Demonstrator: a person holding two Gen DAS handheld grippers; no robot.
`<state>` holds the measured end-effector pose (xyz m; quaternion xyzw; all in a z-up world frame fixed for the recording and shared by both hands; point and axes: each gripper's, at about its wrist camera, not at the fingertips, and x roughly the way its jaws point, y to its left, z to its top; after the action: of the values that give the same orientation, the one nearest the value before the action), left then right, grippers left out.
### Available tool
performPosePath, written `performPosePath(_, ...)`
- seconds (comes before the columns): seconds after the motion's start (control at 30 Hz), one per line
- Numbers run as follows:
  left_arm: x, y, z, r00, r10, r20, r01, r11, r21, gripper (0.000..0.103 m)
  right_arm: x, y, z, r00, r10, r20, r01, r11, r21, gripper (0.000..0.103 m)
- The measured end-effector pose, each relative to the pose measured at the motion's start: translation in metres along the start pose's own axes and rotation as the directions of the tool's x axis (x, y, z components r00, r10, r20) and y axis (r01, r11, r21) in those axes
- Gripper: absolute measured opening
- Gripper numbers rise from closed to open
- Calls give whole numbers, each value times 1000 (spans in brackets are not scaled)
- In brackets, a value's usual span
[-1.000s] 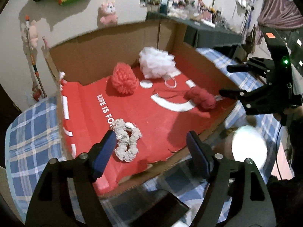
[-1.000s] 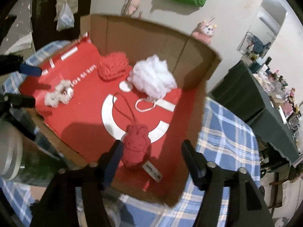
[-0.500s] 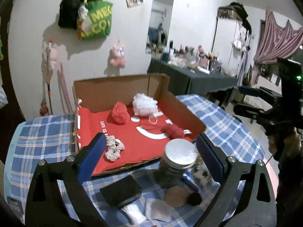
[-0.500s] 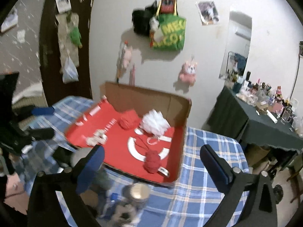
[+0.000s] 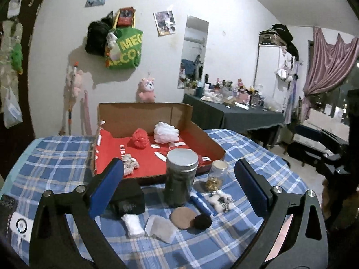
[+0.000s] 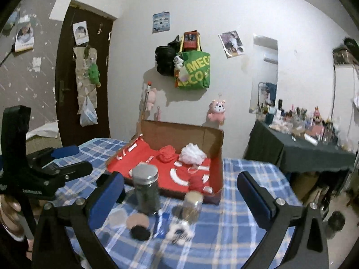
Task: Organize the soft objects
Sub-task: 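Withdraw both tools from the box back over the table, then grasp the white crumpled tissue with the left tool while the right tool grasps the white sheep plush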
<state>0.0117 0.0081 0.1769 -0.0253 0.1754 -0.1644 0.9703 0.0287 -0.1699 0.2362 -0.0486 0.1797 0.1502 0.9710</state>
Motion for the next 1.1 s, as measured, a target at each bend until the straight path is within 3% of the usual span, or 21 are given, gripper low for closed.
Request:
performPosePath(0.2,-7,-5,-25,1000,7,4,-7,1000,-28,101,-11,12,-34,999,-40,7,40,999,27,103)
performPosePath(0.43,-6,-6,-49,999,47,-21,-48,999,-23,101,-5,17,-71,999,-19,-29,21,995,93,103)
performPosePath(0.73,7,-2,-75,994,60,-89,-65,997,-50,101,1,19,-99,997,-61,-52,67,992,110,103)
performPosePath(1.1,34,8,-116,976,94,-197,-113,990,-85,101,21,16,-135,989,-88,-116,103,985,136,103)
